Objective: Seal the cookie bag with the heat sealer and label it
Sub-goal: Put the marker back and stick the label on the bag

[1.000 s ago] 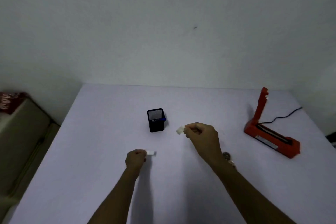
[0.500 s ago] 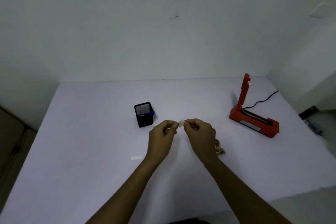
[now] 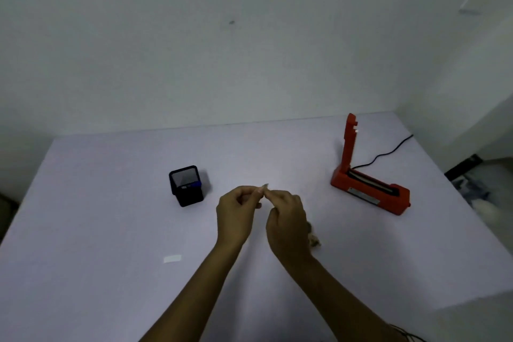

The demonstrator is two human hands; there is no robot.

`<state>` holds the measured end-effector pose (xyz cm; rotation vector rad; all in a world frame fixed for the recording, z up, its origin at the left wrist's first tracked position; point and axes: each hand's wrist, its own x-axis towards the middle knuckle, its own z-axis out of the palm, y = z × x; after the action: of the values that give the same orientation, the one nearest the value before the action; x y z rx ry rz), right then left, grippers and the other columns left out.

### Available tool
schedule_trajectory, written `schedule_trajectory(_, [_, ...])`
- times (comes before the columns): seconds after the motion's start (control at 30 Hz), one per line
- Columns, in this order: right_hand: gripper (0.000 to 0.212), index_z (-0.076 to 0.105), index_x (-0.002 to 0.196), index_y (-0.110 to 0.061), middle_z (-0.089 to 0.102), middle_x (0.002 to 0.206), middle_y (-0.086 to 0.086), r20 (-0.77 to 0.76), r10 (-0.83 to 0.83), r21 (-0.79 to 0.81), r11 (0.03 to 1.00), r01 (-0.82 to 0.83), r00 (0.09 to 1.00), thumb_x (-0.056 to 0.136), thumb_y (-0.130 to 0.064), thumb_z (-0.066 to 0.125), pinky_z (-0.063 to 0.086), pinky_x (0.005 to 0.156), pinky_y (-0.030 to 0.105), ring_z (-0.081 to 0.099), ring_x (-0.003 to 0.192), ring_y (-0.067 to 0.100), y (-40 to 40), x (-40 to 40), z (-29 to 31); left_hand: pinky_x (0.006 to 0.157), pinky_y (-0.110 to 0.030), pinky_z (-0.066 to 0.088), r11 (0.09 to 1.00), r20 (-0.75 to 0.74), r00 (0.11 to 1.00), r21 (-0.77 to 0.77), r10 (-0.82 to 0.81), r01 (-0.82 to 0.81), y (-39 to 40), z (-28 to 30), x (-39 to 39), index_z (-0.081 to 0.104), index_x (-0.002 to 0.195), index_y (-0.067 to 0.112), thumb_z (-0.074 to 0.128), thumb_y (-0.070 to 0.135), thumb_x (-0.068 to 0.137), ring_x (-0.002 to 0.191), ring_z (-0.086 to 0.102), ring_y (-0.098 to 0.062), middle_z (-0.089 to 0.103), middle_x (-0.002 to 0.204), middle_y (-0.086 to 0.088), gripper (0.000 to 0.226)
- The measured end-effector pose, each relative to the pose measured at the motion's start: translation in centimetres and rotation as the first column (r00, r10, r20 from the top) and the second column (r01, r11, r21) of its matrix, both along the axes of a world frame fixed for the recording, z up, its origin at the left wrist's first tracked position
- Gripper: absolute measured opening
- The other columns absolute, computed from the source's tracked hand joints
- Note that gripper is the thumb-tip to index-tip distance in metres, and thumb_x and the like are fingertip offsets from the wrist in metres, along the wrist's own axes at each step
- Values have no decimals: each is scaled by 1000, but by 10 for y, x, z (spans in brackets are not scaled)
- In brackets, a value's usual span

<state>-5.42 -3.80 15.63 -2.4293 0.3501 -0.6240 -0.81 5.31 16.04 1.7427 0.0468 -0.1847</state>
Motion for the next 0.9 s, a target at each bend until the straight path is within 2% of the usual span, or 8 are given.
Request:
schedule_trajectory(0.1, [28,70,111,-7,70,101,8,-53,39,84,996,-34,998,87,6,60,34,75,2,62,92,20,-32,4,-12,74,-22,55,1000,-55,998,23,0,1,-29,-14,4,72,95,17,64,32,90,78,71,-10,74,88,4,18])
schedule_trajectory(0.17, [23,68,114,-16,65,106,-1,-120,47,275,961,-12,992,92,-10,60,41,73,5,60,94,12,-60,8,-19,75,-22,55,997,-84,996,68,-22,27,-48,-27,7,71,95,17,60,27,93,79,70,-10,73,88,4,16])
schedule_trajectory(0.23, [28,60,120,-27,60,108,-12,-255,92,540,839,63,962,93,-24,61,46,71,10,59,93,5,-92,15,-28,75,-23,55,992,-130,989,93,-71,84,-63,-43,12,70,94,16,56,24,96,79,69,-9,73,88,4,17])
schedule_trajectory(0.3, [32,55,121,-33,59,106,-17,-358,173,697,704,139,918,91,-31,63,49,70,14,60,92,4,-121,22,-42,73,-21,54,980,-184,973,113,-141,164,-74,-60,17,70,94,15,54,23,97,76,68,-7,72,87,4,18])
schedule_trajectory(0.47, [7,72,86,-21,72,82,3,-441,239,727,660,189,865,88,-19,66,55,67,33,68,77,27,-170,32,-87,62,-12,46,962,-283,949,186,-140,198,-99,-102,23,69,91,8,54,20,96,67,61,-7,68,79,-1,20])
schedule_trajectory(0.6, [7,73,81,-23,73,79,1,-497,275,722,657,217,823,85,-19,68,58,75,40,70,77,24,-182,33,-118,71,-28,49,970,-376,925,198,-57,140,-114,-132,20,70,88,10,57,20,94,71,60,-13,67,75,1,17])
schedule_trajectory(0.73, [0,73,82,-22,74,80,-3,-525,269,704,670,235,808,82,-22,73,59,76,34,70,76,14,-186,43,-137,75,-34,51,969,-404,915,220,-11,110,-128,-148,23,70,88,13,57,22,94,75,61,-14,67,78,3,17])
schedule_trajectory(0.9, [9,73,79,-19,73,78,-3,-576,260,662,705,256,775,76,-23,79,58,72,29,69,76,12,-190,53,-155,67,-23,45,952,-402,916,278,-8,130,-134,-156,31,70,88,13,58,24,94,69,58,-11,66,75,4,17])
